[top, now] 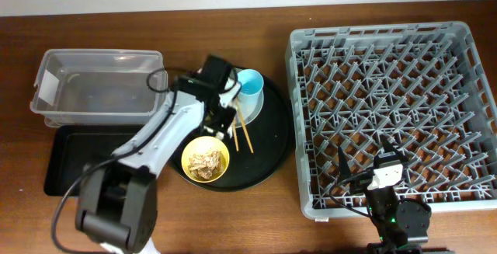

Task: Sort waste into correct bins and load items into the dishwasher rack
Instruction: 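Grasp the tissue with the left gripper and carry it to the clear bin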

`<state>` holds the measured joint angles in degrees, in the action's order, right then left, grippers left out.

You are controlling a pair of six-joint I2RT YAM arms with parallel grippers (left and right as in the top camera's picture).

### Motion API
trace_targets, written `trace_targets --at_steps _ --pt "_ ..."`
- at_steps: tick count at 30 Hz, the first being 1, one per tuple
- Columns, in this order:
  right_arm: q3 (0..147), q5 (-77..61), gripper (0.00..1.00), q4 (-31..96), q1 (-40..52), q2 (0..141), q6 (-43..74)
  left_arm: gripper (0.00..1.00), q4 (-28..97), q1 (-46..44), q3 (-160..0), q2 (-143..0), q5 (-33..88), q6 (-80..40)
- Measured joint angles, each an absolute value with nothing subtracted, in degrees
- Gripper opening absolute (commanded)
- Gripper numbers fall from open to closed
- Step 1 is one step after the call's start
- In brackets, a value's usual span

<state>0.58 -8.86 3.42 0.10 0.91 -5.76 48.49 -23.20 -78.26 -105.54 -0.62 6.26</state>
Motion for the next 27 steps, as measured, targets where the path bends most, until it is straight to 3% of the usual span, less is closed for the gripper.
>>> trace_targets --at_steps 8,15,25,26,27 --pt "0.6 -8.9 0.98 3.4 0.1 0.9 -5.7 0.00 53.5 -19.9 -87.6 -95.2 -11.1 6.2" --pt "0.6 -8.9 0.98 3.4 0.1 0.9 -5.7 0.00 50.0 -2.1 -87.9 -95.2 -19.4 -0.6" --pt "0.6 -8.9 0.98 3.4 0.1 0.9 -5.8 0.02 42.2 10.2 -88.0 -108.5 -16.1 -4.2" --pt "0.6 -8.9 0.98 3.4 0.1 0.9 -5.8 0.07 41.7 10.4 -88.0 -109.0 -15.7 -4.2" --pt "0.6 -8.9 0.98 3.4 0.1 0.9 -5.8 0.41 40.8 10.5 -88.0 -109.6 -15.1 -4.2"
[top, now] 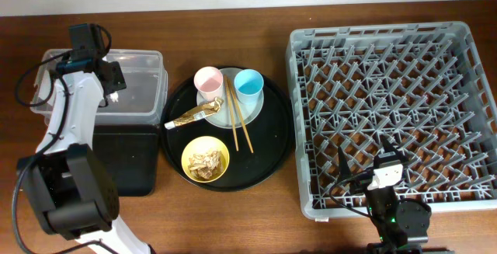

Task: Sort waste into correct bins and load items into the dishwasher rack
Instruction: 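Grasp the tissue with the left gripper and carry it to the clear bin, then open the left gripper to drop the tissue into the clear bin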

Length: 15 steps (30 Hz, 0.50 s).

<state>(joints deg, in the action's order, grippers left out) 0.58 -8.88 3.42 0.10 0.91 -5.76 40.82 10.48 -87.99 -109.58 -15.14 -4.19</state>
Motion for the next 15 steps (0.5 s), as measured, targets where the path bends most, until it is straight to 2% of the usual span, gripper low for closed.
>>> trace_targets --at_steps 1,4,7,8,9,11,12,13,15 --pt "0.6 -8.9 0.98 3.4 0.1 0.9 -5.7 0.58 40.2 10.5 -88.0 -110.3 -14.7 -4.3" --pt "0.6 -8.9 0.98 3.4 0.1 0.9 -5.8 0.73 39.8 10.5 -88.0 -111.6 -13.9 -4.2" --pt "0.6 -8.9 0.98 3.4 0.1 0.9 -5.8 0.73 42.0 10.5 -89.4 -111.7 -13.4 -4.6" --pt "0.6 -8.9 0.98 3.4 0.1 0.9 -5.8 0.71 43.4 10.5 -90.5 -111.7 -13.2 -4.6" --pt "0.6 -8.9 0.98 3.4 0.1 0.9 -5.8 0.61 45.6 10.5 -93.2 -111.5 -12.6 -4.6" --pt "0.6 -8.9 0.98 3.4 0.1 0.9 -5.8 0.22 51.5 10.5 -97.3 -109.9 -8.5 -4.6" --pt "0.6 -8.9 0.98 3.4 0.1 0.9 -5.8 0.05 55.9 10.5 -98.9 -107.6 -3.0 -4.6" --pt "0.6 -8.9 0.98 3.4 0.1 0.9 -5.8 0.00 58.3 10.5 -99.6 -105.5 0.9 -4.6" --pt "0.6 -8.9 0.98 3.4 0.1 0.9 -5.8 0.00 66.4 9.7 -100.9 -101.6 8.9 -4.5"
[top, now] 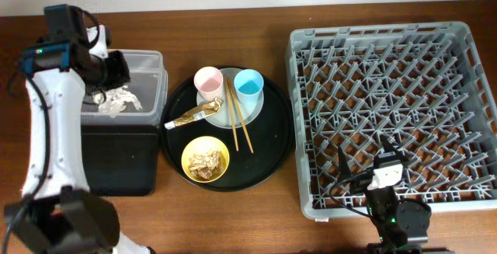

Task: Sort waste into correct bins and load items into the dishwasher rack
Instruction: 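Open the left gripper to drop the tissue into the clear bin, then reach the left gripper to the gold wrapper and grasp it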

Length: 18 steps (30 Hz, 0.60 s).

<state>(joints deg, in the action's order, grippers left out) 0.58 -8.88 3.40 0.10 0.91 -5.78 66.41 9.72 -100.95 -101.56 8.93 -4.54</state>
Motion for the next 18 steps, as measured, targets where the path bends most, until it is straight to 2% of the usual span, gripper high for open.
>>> trace_targets --at_steps 3,6,7,9,10,12,15,17,18 --pt "0.6 -8.9 0.98 3.4 0.1 0.9 -5.7 0.00 76.2 5.1 -100.8 -100.9 13.6 -4.6" --pt "0.6 -8.9 0.98 3.4 0.1 0.9 -5.8 0.04 79.1 -0.7 -100.1 -100.9 13.9 -4.7" --pt "0.6 -8.9 0.98 3.4 0.1 0.9 -5.8 0.09 79.0 -2.7 -99.4 -100.9 12.6 -5.3" --pt "0.6 -8.9 0.98 3.4 0.1 0.9 -5.8 0.34 77.7 -6.5 -97.0 -100.9 8.9 -7.1" --pt "0.6 -8.9 0.98 3.4 0.1 0.9 -5.7 0.39 76.2 -7.8 -95.6 -100.9 7.0 -7.6" --pt "0.6 -8.9 0.98 3.4 0.1 0.9 -5.8 0.41 72.9 -10.3 -92.1 -100.9 2.0 -7.5" --pt "0.6 -8.9 0.98 3.4 0.1 0.9 -5.7 0.47 64.1 -13.1 -87.5 -100.9 -2.7 2.4" --pt "0.6 -8.9 0.98 3.4 0.1 0.9 -5.8 0.56 59.2 -14.2 -85.3 -100.9 -3.5 8.7" --pt "0.6 -8.9 0.98 3.4 0.1 0.9 -5.7 0.67 54.8 -14.5 -84.1 -100.9 -3.5 12.9"
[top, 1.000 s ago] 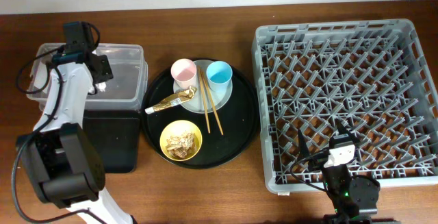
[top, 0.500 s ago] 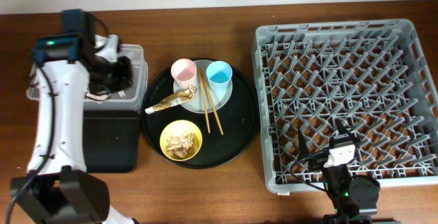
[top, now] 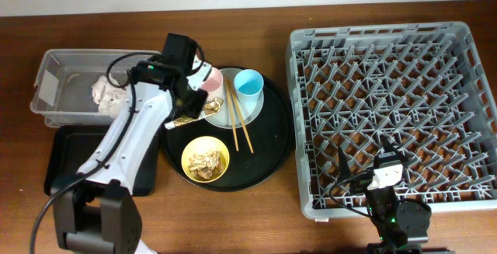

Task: Sort waste into correct bins and load items into the dishwasher rack
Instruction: 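Reach the left gripper to the gold wrapper and grasp it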

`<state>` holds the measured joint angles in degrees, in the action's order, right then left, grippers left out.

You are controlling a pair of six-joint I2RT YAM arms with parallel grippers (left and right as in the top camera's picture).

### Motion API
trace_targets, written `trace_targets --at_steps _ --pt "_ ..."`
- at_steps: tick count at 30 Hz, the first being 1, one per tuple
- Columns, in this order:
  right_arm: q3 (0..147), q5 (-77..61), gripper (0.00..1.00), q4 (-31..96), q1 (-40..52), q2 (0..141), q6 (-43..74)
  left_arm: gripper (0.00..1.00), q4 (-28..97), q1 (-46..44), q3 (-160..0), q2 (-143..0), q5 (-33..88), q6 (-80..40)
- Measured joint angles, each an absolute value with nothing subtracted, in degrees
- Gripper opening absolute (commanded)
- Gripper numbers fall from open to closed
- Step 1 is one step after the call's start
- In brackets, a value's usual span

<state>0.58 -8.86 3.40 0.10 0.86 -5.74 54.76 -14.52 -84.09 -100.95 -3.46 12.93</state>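
My left gripper (top: pixel 191 97) hovers over the left side of the round black tray (top: pixel 272 149), against the pink cup (top: pixel 210 78) and the gold wrapper (top: pixel 203 113). It looks open with nothing in it. A blue cup (top: pixel 249 83) stands on the white plate (top: pixel 233 114), and chopsticks (top: pixel 241 130) lie across the plate's edge. A yellow bowl (top: pixel 206 159) holds food scraps. Crumpled white waste (top: pixel 105 92) lies in the clear bin (top: pixel 54 67). My right gripper (top: pixel 386 165) rests at the near edge of the grey dishwasher rack (top: pixel 396 52); its fingers cannot be made out.
A flat black bin (top: pixel 58 165) lies in front of the clear bin, partly under my left arm. The rack fills the right half of the table. Bare wood shows along the front edge and between the tray and the rack.
My left arm has swung from over the clear bin back to the round tray, by the pink cup and wrapper. The white waste stays in the clear bin. The right arm has not moved.
My left gripper was first on the round tray near the cups. Then it was over the clear bin. Then crumpled white waste showed in that bin under it. Now the waste lies there alone and the gripper is back at the tray.
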Motion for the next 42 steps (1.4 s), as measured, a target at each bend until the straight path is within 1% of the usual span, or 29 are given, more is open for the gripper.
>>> trace_targets --at_steps 4,5,8,9,11,17,20,25,27,31,33,42 --pt "0.6 -8.9 0.98 3.4 0.1 0.8 -5.8 0.77 48.8 -14.6 -79.5 -101.0 -3.4 24.4" --pt "0.6 -8.9 0.98 3.4 0.1 0.8 -5.8 0.77 48.1 -14.6 -78.6 -101.0 -3.4 26.8" --pt "0.6 -8.9 0.98 3.4 0.1 0.8 -5.8 0.71 46.9 -14.6 -76.5 -101.0 -1.8 31.5" --pt "0.6 -8.9 0.98 3.4 0.1 0.8 -5.8 0.62 46.4 -14.6 -75.4 -101.0 -1.0 32.9" --pt "0.6 -8.9 0.98 3.4 0.1 0.8 -5.7 0.60 45.3 -14.6 -73.8 -101.0 0.0 34.2" --pt "0.6 -8.9 0.98 3.4 0.1 0.8 -5.8 0.46 40.8 -14.6 -70.6 -101.0 0.8 36.0" --pt "0.6 -8.9 0.98 3.4 0.1 0.8 -5.7 0.43 39.3 -14.6 -70.3 -101.0 0.9 36.1" --pt "0.6 -8.9 0.98 3.4 0.1 0.8 -5.8 0.43 36.7 -14.6 -68.2 -101.0 0.9 36.0" --pt "0.6 -8.9 0.98 3.4 0.1 0.8 -5.8 0.45 35.2 -14.4 -66.7 -101.0 0.8 36.0" --pt "0.6 -8.9 0.98 3.4 0.1 0.8 -5.8 0.45 33.8 -12.6 -65.2 -101.0 0.6 36.1" --pt "0.6 -8.9 0.98 3.4 0.1 0.8 -5.8 0.48 33.1 -11.5 -64.8 -101.0 0.6 36.0" --pt "0.6 -8.9 0.98 3.4 0.1 0.8 -5.8 0.49 27.9 -11.0 -60.8 -101.0 0.6 36.1"
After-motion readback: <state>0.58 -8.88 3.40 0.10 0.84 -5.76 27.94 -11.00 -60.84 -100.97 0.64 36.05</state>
